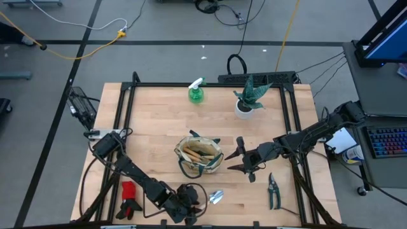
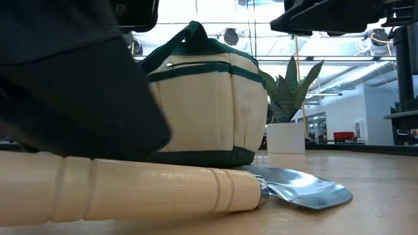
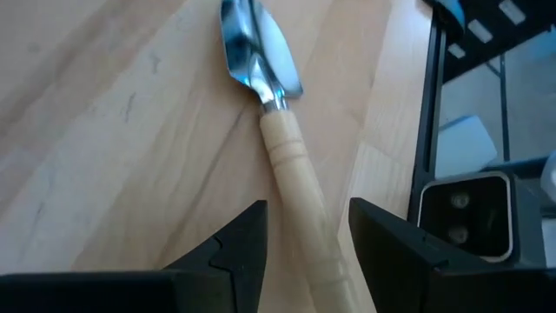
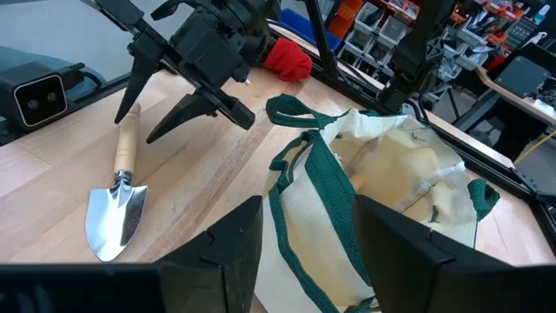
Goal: Pick & Place Garden tools in Gardening bag
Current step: Put the brown trowel into the gardening bag
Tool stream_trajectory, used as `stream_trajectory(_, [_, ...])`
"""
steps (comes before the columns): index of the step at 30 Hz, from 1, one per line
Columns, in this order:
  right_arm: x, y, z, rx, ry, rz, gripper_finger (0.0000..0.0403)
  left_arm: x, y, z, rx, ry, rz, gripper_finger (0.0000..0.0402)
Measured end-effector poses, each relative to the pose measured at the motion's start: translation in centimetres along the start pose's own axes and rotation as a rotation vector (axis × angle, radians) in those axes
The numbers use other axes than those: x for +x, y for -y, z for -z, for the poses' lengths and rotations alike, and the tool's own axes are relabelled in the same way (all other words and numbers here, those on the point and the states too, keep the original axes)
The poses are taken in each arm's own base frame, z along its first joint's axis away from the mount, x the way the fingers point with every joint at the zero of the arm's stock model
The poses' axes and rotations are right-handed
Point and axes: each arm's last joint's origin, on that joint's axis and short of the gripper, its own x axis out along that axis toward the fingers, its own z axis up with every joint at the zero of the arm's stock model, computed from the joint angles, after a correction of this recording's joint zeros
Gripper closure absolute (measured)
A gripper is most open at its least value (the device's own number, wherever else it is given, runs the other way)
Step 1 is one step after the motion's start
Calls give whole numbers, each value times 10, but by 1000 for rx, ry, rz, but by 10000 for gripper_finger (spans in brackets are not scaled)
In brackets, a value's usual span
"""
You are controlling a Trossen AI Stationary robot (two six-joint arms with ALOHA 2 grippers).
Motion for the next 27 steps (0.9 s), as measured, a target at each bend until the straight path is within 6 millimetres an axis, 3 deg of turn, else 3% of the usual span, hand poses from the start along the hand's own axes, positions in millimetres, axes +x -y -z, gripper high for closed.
stream_trajectory(9, [0, 0, 0, 0, 0, 0, 232, -1, -4, 7, 56, -68, -35, 236])
stream_trajectory(18, [0, 0, 0, 12, 0, 0, 232, 17, -13, 23, 91, -79, -59, 239])
stream_trajectory(27, [0, 0, 0, 40, 1, 0, 232, 19, -17, 23, 197, -77, -87, 323])
